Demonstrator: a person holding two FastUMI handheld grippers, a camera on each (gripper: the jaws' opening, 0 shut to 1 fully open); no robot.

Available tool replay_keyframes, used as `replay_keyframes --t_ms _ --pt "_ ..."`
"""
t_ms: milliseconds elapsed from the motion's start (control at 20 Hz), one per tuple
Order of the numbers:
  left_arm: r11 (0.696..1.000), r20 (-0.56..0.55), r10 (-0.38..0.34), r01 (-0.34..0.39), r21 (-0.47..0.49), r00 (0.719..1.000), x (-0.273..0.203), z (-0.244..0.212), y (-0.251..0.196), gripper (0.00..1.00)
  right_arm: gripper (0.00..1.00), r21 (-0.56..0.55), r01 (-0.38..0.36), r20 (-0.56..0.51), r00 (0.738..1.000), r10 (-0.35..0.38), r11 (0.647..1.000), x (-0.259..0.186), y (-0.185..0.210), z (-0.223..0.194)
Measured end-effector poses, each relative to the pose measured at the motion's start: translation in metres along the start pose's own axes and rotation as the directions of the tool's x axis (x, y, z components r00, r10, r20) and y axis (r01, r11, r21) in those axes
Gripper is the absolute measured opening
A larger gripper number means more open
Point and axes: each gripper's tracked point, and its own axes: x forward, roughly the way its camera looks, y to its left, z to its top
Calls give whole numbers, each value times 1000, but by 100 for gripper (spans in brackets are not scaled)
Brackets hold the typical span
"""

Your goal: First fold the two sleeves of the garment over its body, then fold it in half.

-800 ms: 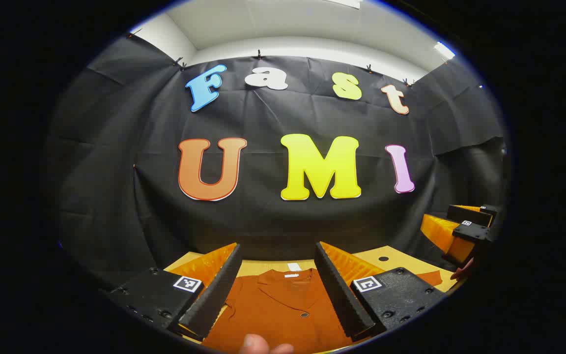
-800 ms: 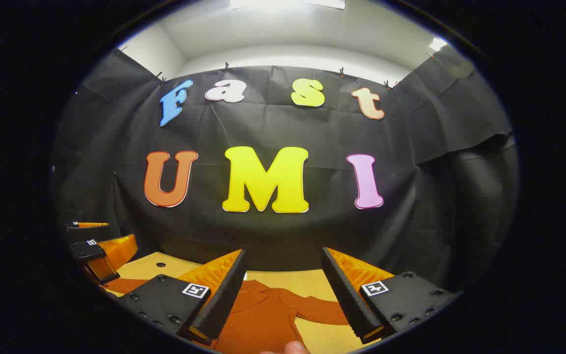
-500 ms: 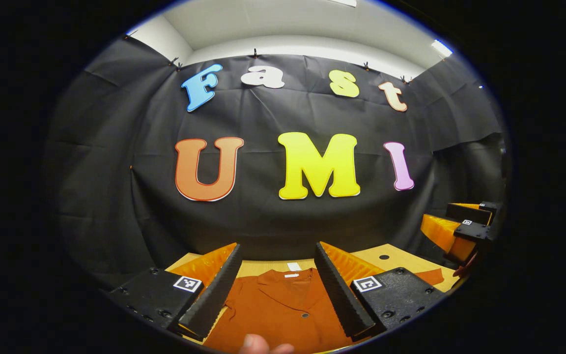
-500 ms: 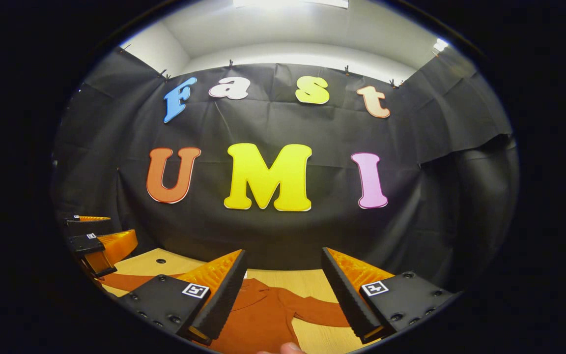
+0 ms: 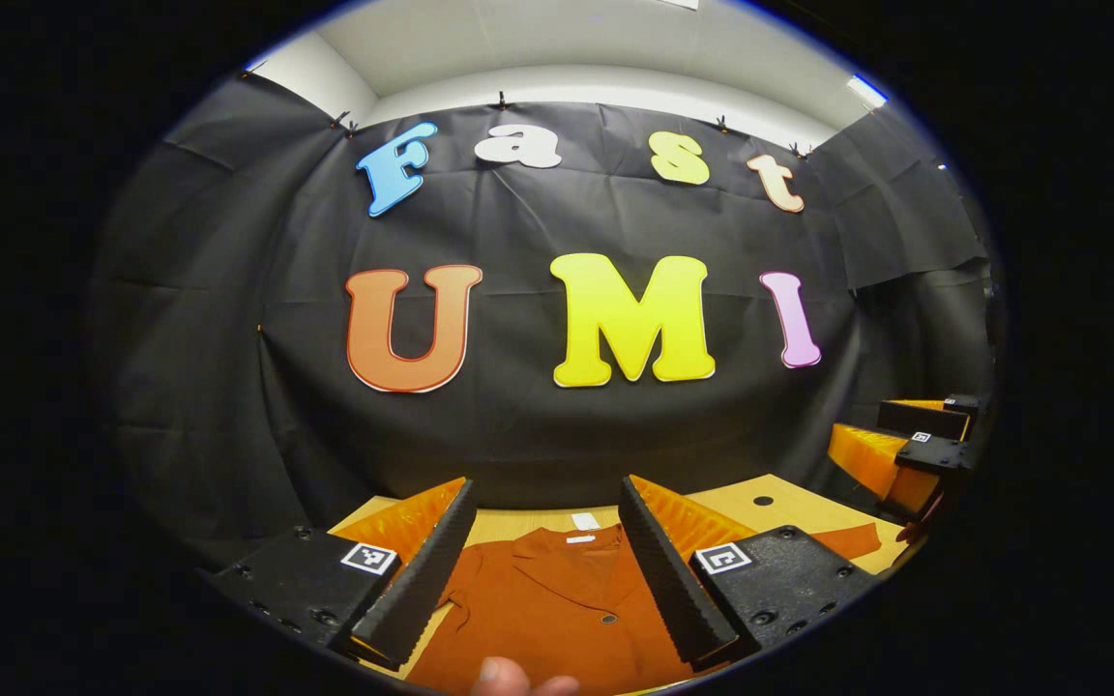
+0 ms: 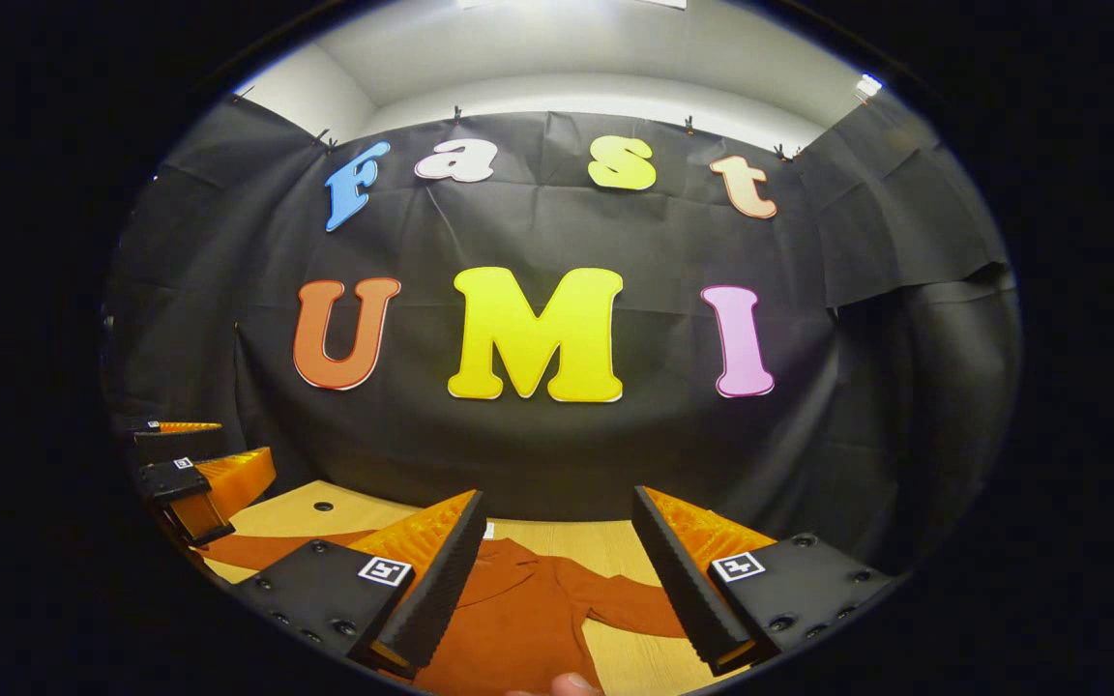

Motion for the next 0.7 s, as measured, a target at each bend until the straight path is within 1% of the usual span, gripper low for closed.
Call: replay_keyframes --t_ms 150,200,250,300,350,450,500,600,700 --pt "1000 -8 2 -2 3 1000 0 -3 0 96 96 7 12 0 1000 -12 1000 2 -4 0" --pt "1000 -8 3 -3 5 1000 -1 -3 0 96 93 10 10 0 1000 -10 1000 2 -2 -1" --pt "1000 -6 5 -5 7 1000 -2 -2 0 96 93 13 7 -1 1000 -7 1000 2 -1 0" --pt "1000 -3 2 -2 7 1000 -1 -2 -1 96 96 15 8 -2 1000 -8 1000 2 -1 -1" --pt "1000 -3 2 -2 8 1000 -1 -2 -3 96 93 16 10 -2 1000 -10 1000 2 -2 -1" --pt "1000 -14 7 -7 7 1000 -1 -7 -2 96 93 19 13 -9 1000 -13 1000 2 -5 -4" --pt "1000 -17 7 -6 4 1000 -1 -8 -3 96 96 21 20 -13 1000 -20 1000 2 -8 -6" --pt "1000 -20 4 -4 3 1000 1 -9 -5 96 96 18 44 -23 999 -43 999 3 -17 -9" --pt "1000 -18 4 -4 8 1000 2 -9 -5 96 96 24 50 -33 998 -49 998 3 -21 -12"
